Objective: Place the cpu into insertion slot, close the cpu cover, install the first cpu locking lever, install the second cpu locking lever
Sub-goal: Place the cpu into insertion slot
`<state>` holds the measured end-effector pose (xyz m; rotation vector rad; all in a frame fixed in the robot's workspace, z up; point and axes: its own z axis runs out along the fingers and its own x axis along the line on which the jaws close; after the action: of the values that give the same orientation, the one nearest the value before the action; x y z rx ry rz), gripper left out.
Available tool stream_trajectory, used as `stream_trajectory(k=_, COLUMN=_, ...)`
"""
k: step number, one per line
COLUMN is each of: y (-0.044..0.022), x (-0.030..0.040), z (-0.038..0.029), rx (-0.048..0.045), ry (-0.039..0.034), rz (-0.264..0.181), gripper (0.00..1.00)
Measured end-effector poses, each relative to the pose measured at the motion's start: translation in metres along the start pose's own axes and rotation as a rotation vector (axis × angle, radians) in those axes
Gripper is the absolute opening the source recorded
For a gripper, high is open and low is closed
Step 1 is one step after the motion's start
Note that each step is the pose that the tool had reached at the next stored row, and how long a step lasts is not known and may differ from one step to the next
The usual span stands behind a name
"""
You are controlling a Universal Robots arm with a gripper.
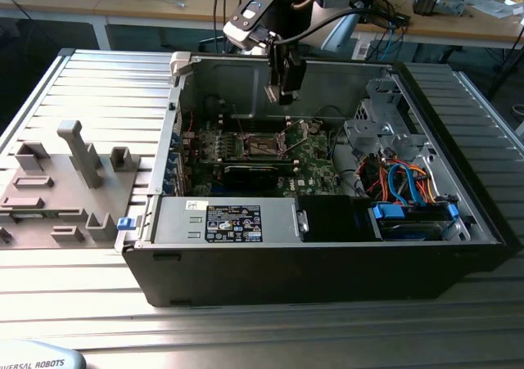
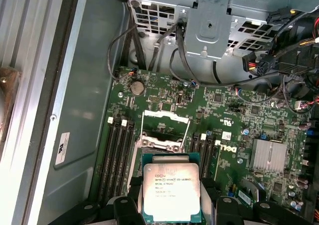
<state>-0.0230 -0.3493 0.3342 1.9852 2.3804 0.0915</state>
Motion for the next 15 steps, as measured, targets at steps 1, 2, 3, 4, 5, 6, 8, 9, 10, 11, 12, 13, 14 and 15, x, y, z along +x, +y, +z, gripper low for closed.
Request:
stream_trajectory(k=1, y=0.0, x=0.0, z=0.0, rx=0.0, ry=0.0, rz=0.0, gripper=0.54)
stream_trajectory(k=2, y=0.0, x=0.0, z=0.0001, rx=0.0, ry=0.0, rz=0.001, gripper=0.54)
stream_trajectory(k=3, y=0.0, x=0.0, z=0.0001, rx=0.0, ry=-0.0001, rz=0.001, gripper=0.54)
stream_trajectory(k=4, y=0.0, x=0.0, z=0.0002, rx=0.0, ry=-0.0001, rz=0.001, gripper=0.54)
stream_trajectory(k=5, y=0.0, x=0.0, z=0.0002, rx=0.0, ry=-0.0001, rz=0.002, gripper=0.54)
stream_trajectory(k=6, y=0.0, x=0.0, z=0.0003, rx=0.0, ry=-0.0002, rz=0.003, gripper=0.54)
stream_trajectory(k=8, y=-0.0002, x=0.0, z=0.003, rx=-0.0001, ry=-0.0015, rz=0.022, gripper=0.54)
stream_trajectory(k=9, y=-0.0005, x=0.0, z=0.0063, rx=-0.0002, ry=-0.0024, rz=0.033, gripper=0.54)
stream_trajectory(k=10, y=-0.0005, x=0.0, z=0.0063, rx=-0.0002, ry=-0.0024, rz=0.033, gripper=0.54)
stream_trajectory(k=11, y=-0.0005, x=0.0, z=0.0064, rx=-0.0002, ry=-0.0024, rz=0.033, gripper=0.54)
stream_trajectory(k=12, y=-0.0005, x=0.0, z=0.0064, rx=-0.0002, ry=-0.0024, rz=0.033, gripper=0.54)
stream_trajectory(k=13, y=-0.0005, x=0.0, z=0.0064, rx=-0.0002, ry=-0.0024, rz=0.034, gripper=0.54)
stream_trajectory(k=14, y=-0.0007, x=-0.0001, z=0.0099, rx=-0.0003, ry=-0.0027, rz=0.038, gripper=0.54)
stream_trajectory(k=15, y=-0.001, x=-0.0001, z=0.0137, rx=-0.0003, ry=-0.0029, rz=0.042, gripper=0.54)
